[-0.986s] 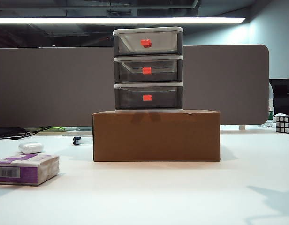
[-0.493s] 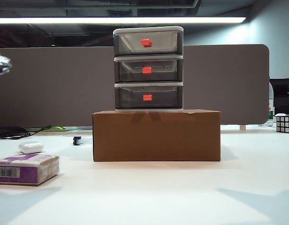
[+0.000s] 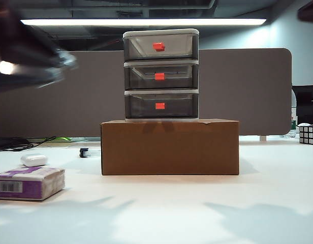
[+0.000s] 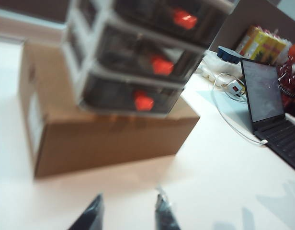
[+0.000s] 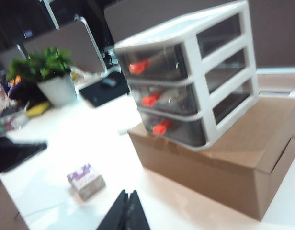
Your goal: Open the third layer of the drawer on the table, pick up a pack of napkins on the table and put it in, and finally close the drawer.
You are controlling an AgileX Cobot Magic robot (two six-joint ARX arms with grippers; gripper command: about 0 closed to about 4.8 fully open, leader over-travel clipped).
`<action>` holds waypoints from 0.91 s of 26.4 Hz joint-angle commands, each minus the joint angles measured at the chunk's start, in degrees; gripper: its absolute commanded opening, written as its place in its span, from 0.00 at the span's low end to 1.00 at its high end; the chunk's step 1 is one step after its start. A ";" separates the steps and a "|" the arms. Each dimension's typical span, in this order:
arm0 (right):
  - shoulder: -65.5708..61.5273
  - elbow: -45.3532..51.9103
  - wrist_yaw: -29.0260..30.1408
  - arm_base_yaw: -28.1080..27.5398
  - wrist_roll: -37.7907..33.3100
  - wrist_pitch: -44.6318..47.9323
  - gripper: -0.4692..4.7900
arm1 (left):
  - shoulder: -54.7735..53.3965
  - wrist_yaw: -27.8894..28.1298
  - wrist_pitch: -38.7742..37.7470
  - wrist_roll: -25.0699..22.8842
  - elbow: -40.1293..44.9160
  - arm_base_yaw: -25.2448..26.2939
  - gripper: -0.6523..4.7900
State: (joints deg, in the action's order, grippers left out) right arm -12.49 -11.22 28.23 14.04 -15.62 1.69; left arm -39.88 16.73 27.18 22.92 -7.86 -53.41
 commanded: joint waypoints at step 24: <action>-37.11 -12.00 0.37 2.71 10.34 11.30 0.08 | -58.58 6.64 26.99 -18.12 -25.79 -0.50 0.74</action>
State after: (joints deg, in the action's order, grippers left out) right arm -49.28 -22.98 28.51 16.71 -5.52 10.87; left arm -97.51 21.71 52.93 7.33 -32.45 -53.63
